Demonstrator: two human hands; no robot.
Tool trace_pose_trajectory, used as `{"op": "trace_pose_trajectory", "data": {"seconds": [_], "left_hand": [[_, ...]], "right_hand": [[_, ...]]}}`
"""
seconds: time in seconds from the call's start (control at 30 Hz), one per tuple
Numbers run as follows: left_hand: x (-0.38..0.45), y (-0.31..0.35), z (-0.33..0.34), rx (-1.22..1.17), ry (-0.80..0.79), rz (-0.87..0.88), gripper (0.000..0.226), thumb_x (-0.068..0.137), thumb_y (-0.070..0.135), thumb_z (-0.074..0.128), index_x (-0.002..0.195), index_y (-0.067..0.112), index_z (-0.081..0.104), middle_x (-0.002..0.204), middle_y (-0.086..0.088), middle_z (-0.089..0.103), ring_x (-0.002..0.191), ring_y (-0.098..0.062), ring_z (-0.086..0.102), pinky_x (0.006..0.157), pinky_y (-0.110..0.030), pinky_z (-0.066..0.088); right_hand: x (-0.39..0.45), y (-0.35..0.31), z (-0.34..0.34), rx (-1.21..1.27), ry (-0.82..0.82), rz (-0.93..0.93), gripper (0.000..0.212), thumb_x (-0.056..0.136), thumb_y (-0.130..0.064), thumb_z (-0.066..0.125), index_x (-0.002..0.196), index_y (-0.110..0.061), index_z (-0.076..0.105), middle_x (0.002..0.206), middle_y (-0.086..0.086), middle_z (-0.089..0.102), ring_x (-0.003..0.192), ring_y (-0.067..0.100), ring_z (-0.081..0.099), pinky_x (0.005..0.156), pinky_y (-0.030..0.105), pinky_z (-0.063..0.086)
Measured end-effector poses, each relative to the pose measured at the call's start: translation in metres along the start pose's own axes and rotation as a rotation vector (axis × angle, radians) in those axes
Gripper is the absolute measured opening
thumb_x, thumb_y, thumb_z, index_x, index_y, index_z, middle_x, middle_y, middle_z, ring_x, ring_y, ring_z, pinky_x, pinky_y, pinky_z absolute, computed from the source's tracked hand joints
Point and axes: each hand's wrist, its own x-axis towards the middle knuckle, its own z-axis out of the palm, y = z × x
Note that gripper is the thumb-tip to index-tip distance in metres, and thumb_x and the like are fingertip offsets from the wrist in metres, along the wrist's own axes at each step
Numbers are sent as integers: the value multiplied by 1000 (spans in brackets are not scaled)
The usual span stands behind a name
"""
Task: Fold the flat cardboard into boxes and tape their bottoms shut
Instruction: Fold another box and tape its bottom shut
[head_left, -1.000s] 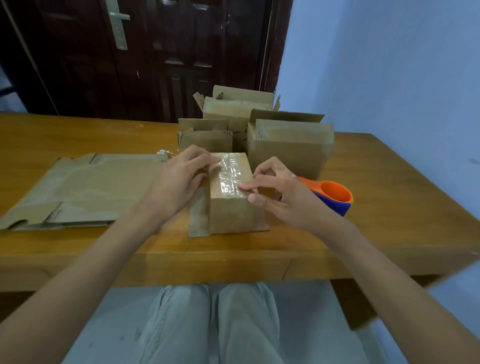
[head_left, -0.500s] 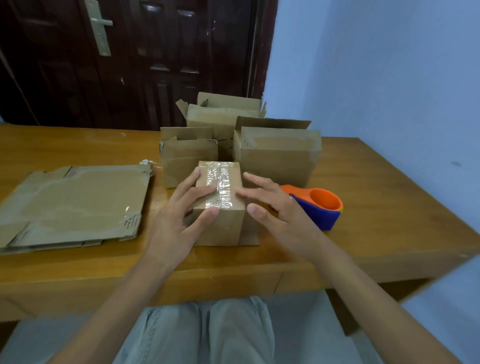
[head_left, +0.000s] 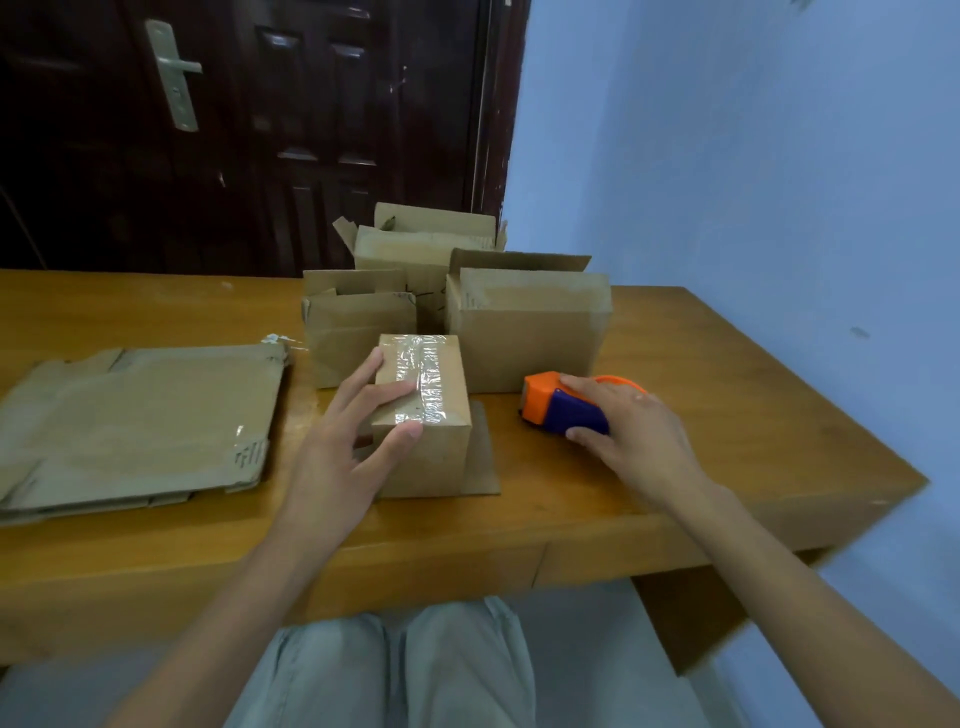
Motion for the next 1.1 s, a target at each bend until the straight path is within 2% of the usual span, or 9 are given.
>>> {"op": "trace_pose_trajectory", "data": {"seconds": [0.13, 0.27, 0.43, 0.57, 0.67, 0.8, 0.93, 1.03, 1.1], "left_hand": [[3, 1, -1, 58, -1, -11, 49, 91, 65, 54, 136, 47, 60, 165, 29, 27, 140, 1, 38, 91, -22, 54], [6, 11, -10, 241, 23, 32, 49, 89, 66, 58, 132, 42, 65, 160, 16, 36, 145, -11, 31, 91, -10, 31], [7, 28, -26, 201, 53, 142, 39, 94, 48, 65, 132, 38, 64, 141, 19, 49, 134, -9, 45, 106, -33, 46], [9, 46, -43, -172, 97, -57, 30, 107, 22, 55, 130, 33, 70, 124, 23, 68, 123, 0, 59, 100, -26, 53], [18, 57, -56, -388, 21, -236, 30, 108, 25, 53, 133, 30, 69, 118, 17, 75, 109, 4, 65, 83, -10, 51], [30, 65, -71, -426, -117, -298, 26, 107, 36, 56, 116, 29, 79, 109, 18, 76, 106, -3, 66, 73, -9, 47], [34, 65, -69, -432, -248, -341, 27, 103, 43, 60, 115, 29, 80, 91, 18, 76, 101, -8, 64, 81, -19, 44], [37, 60, -67, -484, -249, -337, 22, 101, 40, 66, 110, 27, 81, 99, 7, 79, 107, -22, 67, 86, -26, 50], [37, 57, -67, -490, -247, -334, 16, 100, 34, 70, 103, 24, 82, 98, 2, 80, 99, -24, 68, 86, -28, 52]], "right_hand": [[-6, -12, -58, 393, -38, -33, 64, 95, -39, 76, 150, -52, 47, 129, -22, 68, 110, 2, 65, 90, 26, 57], [6, -57, -124, 726, -294, -213, 60, 94, -35, 70, 150, -40, 50, 134, -15, 67, 121, 13, 65, 96, 27, 57], [33, -91, -132, 647, -536, -340, 57, 98, -25, 68, 152, -35, 51, 139, -5, 66, 128, 21, 62, 106, 35, 53], [47, -105, -132, 588, -600, -391, 58, 97, -28, 69, 151, -38, 51, 139, -9, 66, 128, 18, 61, 102, 33, 54], [55, -108, -135, 571, -619, -435, 59, 96, -25, 69, 151, -37, 51, 138, -8, 67, 127, 20, 62, 101, 30, 54], [65, -113, -142, 543, -645, -465, 60, 97, -22, 68, 152, -36, 50, 138, -6, 66, 128, 23, 62, 102, 38, 56], [73, -114, -146, 505, -674, -471, 60, 96, -27, 70, 152, -35, 50, 140, -5, 65, 128, 23, 61, 103, 48, 55], [77, -114, -148, 491, -694, -457, 60, 96, -36, 71, 152, -38, 50, 142, -9, 64, 131, 21, 60, 105, 52, 55], [79, -113, -148, 499, -699, -456, 58, 98, -31, 72, 152, -38, 51, 142, -8, 63, 132, 22, 59, 106, 54, 54]]}}
